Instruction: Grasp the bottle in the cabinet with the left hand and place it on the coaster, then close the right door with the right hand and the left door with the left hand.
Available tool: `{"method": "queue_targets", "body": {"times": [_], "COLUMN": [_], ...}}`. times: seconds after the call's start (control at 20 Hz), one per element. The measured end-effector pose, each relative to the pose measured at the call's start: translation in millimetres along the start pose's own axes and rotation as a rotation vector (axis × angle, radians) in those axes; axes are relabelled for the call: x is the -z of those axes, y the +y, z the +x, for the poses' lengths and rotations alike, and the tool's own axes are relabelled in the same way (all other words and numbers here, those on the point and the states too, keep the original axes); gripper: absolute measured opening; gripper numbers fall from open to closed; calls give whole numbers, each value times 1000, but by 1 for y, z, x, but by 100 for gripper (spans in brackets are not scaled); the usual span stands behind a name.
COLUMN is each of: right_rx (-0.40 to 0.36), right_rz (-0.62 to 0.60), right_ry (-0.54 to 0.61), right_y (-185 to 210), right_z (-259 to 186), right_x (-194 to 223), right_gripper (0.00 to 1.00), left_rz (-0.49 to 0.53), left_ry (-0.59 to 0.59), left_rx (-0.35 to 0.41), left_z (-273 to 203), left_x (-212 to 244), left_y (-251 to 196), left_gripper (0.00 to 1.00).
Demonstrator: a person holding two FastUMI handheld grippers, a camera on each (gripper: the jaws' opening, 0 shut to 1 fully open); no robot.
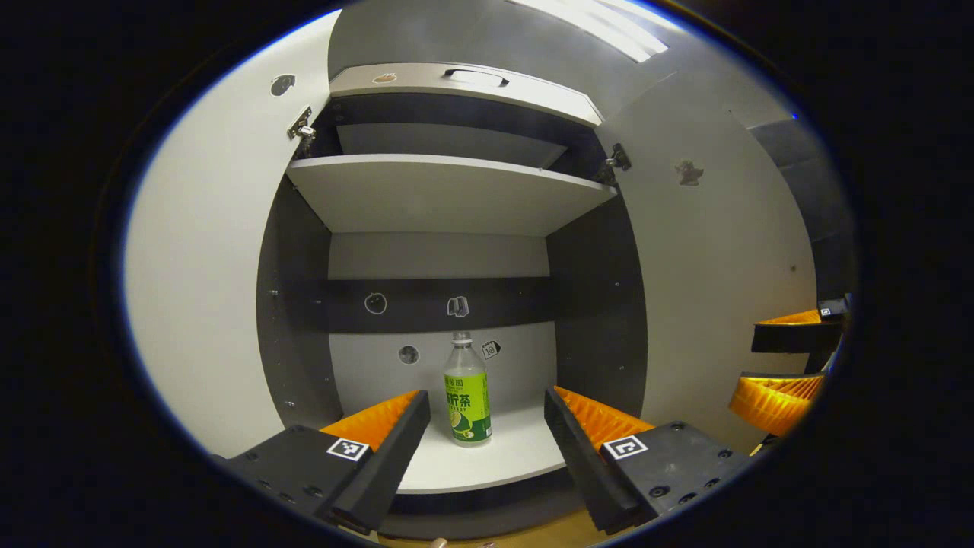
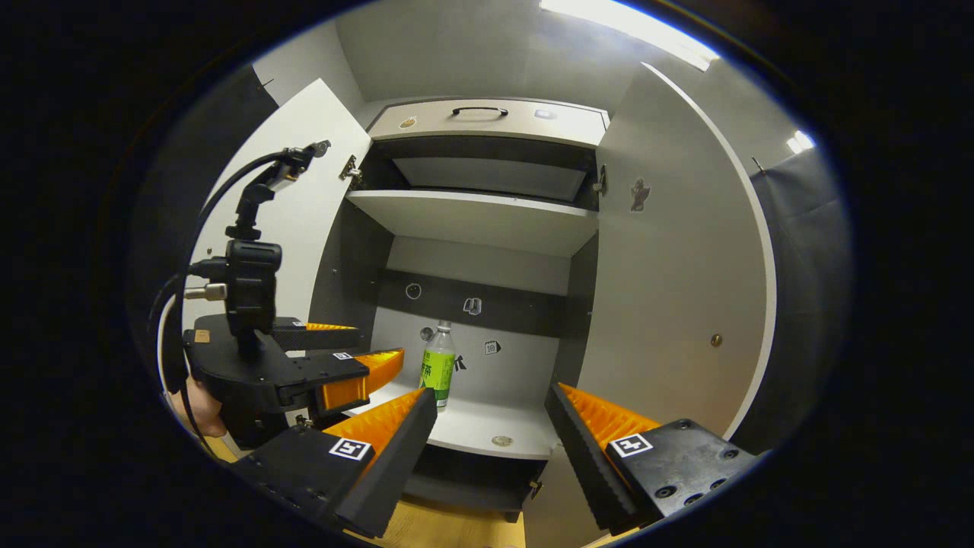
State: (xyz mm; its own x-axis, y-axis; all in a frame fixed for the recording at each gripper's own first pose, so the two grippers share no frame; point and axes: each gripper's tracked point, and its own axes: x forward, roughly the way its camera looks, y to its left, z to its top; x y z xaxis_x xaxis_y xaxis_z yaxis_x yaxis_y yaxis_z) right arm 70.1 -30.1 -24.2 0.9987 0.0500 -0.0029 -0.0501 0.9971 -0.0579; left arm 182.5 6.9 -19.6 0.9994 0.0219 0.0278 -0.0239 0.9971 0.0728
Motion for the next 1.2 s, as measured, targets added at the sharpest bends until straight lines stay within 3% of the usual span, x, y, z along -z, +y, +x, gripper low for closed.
{"method": "queue_targets", "body": {"times": [0.65,1.2], "right_rx": [-56,-54], "right_rz": [6,22], "right_ry": [54,108], "right_y": [16,9], "right_z": [38,66], "right_x": [28,50], "right_gripper": [98,98], "left_rz": [17,10], "left_ry": [-49,21], "left_rx": [-34,-97], "left_z": [106,169], "left_x": [31,69], "left_y": [9,33], "left_gripper": [94,95]}}
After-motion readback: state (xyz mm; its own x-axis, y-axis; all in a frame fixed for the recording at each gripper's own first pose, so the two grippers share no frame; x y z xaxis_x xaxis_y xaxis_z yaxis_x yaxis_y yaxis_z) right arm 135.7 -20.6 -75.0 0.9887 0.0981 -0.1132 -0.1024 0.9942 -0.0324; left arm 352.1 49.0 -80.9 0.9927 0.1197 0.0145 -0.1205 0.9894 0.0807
